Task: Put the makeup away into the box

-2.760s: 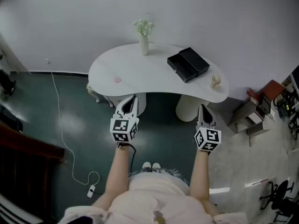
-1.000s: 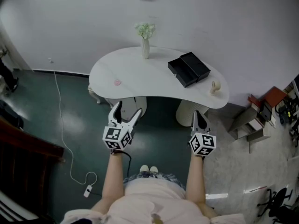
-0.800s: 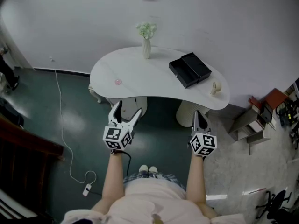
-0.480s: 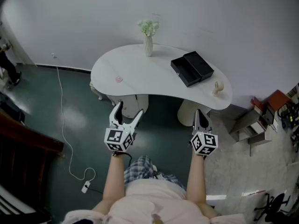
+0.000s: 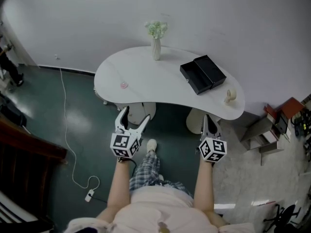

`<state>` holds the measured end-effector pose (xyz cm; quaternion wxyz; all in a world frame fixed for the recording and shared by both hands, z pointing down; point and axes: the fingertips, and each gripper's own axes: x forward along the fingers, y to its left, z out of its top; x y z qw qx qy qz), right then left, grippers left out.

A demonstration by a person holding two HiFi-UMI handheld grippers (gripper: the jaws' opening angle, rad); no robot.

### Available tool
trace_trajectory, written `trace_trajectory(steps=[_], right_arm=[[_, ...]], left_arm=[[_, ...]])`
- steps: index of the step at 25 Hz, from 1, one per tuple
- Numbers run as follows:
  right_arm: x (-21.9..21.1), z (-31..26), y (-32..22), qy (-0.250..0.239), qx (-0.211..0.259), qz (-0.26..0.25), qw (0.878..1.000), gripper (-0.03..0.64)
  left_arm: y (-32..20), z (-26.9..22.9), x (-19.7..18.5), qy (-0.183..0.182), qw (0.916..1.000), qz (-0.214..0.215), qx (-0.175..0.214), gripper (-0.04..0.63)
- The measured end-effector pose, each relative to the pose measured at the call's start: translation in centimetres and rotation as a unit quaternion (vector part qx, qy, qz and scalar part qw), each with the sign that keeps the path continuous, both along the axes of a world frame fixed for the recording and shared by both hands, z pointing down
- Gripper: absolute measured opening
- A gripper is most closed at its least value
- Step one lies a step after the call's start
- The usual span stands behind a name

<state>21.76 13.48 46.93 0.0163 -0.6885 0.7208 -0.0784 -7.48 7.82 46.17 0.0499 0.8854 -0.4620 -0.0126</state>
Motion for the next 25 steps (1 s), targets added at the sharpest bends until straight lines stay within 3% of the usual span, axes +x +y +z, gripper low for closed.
trace_trajectory(steps=[14,25], right_arm=[[-0.5,-1.2,-12.7,0.019,0.002,0.005,1.0,0.017],[0.7,-2.5,-22.1,0.013,0.0,0.036,0.999,0.017]], left_arm=[[-13.3,-0.1,1.5,-0.001,0.9997,0.026,0.002,0.396],[-25.0,-0.8,4.4,-0.008,0.9977,0.067,-0.011,0.396]])
